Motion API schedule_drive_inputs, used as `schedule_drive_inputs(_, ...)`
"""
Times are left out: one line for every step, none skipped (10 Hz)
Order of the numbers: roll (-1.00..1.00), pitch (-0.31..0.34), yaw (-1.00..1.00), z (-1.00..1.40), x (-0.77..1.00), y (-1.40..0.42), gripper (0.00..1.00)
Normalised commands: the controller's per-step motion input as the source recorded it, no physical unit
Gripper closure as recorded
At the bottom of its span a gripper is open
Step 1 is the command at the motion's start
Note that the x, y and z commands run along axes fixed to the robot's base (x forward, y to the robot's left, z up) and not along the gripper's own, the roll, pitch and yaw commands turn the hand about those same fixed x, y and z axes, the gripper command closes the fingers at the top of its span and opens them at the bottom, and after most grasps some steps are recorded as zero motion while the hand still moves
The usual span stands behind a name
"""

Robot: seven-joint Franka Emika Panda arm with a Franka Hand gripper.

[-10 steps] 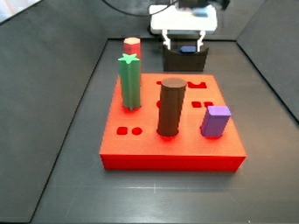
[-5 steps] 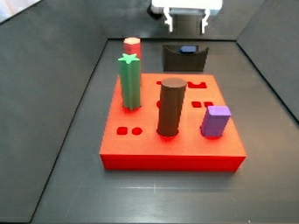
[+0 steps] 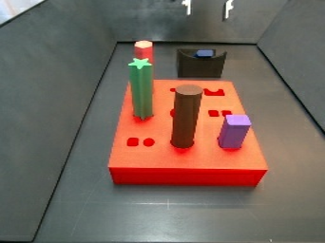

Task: Pick up the square-circle object. Move up. Place the square-circle object on the fixture. Regrasp the square-circle object. Rotate the square-circle object. Move to above the board. Insert the square-circle object.
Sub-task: Regrasp the square-circle object.

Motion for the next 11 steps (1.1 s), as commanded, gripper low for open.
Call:
schedule_drive_inputs(1.0,0.036,-0.01,0.8,-0.14,-1.0,0.0)
schedule_drive_inputs(1.0,0.033,-0.01,0.71,-0.14,-0.95,0.0)
schedule_drive_inputs(1.0,0.026,-0.01,0.36,-0.09,-0.69,0.0)
schedule_drive_inputs(1.0,0.023,-0.01,0.14,-0.07,-0.52,0.0)
schedule_drive_inputs(1.0,0.019,-0.01,0.04,-0.04,-0.34,0.0)
schedule_drive_inputs(1.0,0.018,-0.01,0.04,-0.04,-0.21,0.0)
schedule_drive_inputs(1.0,0.012,-0.01,0.04,-0.05,-0.01,0.0)
schedule_drive_inputs(1.0,0.006,-0.01,0.02,-0.05,0.02,0.0)
schedule_drive_inputs(1.0,-0.001,-0.01,0.01,-0.05,0.0,0.0)
schedule_drive_inputs(1.0,-0.006,-0.01,0.01,-0.04,-0.01,0.0)
schedule_drive_inputs(1.0,-0.014,0.0,0.01,-0.05,-0.02,0.0)
